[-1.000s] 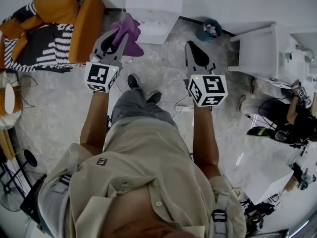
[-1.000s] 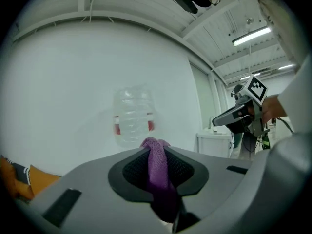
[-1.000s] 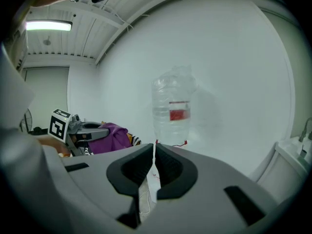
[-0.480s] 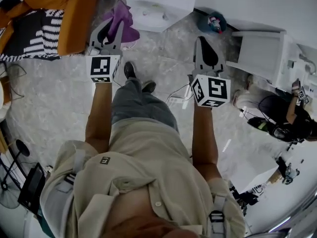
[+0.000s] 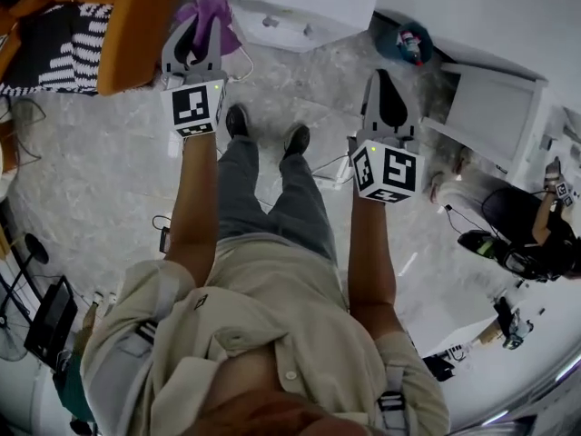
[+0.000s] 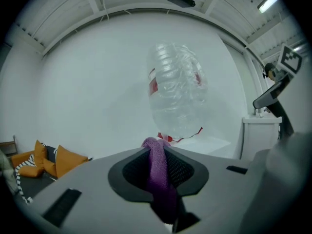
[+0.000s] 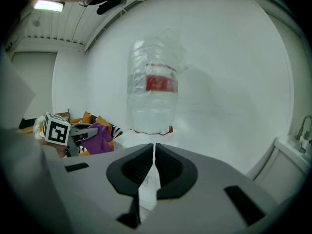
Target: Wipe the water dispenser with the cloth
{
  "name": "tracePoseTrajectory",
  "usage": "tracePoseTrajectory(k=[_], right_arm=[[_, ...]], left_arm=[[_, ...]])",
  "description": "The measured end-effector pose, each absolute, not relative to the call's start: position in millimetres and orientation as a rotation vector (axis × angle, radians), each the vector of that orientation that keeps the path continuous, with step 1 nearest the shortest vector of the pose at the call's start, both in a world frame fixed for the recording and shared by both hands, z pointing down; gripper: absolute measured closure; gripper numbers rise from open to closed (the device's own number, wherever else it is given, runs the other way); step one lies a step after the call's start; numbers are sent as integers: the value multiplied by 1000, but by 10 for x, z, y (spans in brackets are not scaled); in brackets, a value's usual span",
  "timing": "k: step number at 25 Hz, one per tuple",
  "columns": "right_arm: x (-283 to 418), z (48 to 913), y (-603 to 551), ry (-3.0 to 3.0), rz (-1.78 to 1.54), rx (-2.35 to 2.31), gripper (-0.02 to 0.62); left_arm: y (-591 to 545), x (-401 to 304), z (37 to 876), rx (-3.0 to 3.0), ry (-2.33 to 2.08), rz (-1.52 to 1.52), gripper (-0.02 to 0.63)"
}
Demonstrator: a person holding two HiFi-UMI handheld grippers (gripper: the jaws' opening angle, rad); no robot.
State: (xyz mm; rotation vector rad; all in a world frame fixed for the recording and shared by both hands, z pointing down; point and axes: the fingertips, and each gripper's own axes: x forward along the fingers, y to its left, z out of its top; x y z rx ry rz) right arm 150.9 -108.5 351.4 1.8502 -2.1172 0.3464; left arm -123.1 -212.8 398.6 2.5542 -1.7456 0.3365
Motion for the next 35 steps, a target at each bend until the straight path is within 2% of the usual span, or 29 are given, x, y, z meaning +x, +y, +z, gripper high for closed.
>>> tracePoseTrajectory(k=[6,18,21,27,35], right_arm=[[1712,4061,-1230,-2178,343,1718,568],[2427,4589,-1046,-2145,403,1744,568],[2522,4634,-1010,-2124,412,1765,568],[2465,4732,-1009,-2117,432,1768,568],[1933,4760,-1211,-2171,436,1699,568]], left_arm=[[-2282,-636,4390,2502,-1859,200,522],[-1944,1385,4783,2688,-1430,113,522],[-1856,1654,4861,2737,-1343,154,522],[-2027,1091,5003,2705,-1439,202,523],[-2492,-626,5170,2452,-1765,295,523]])
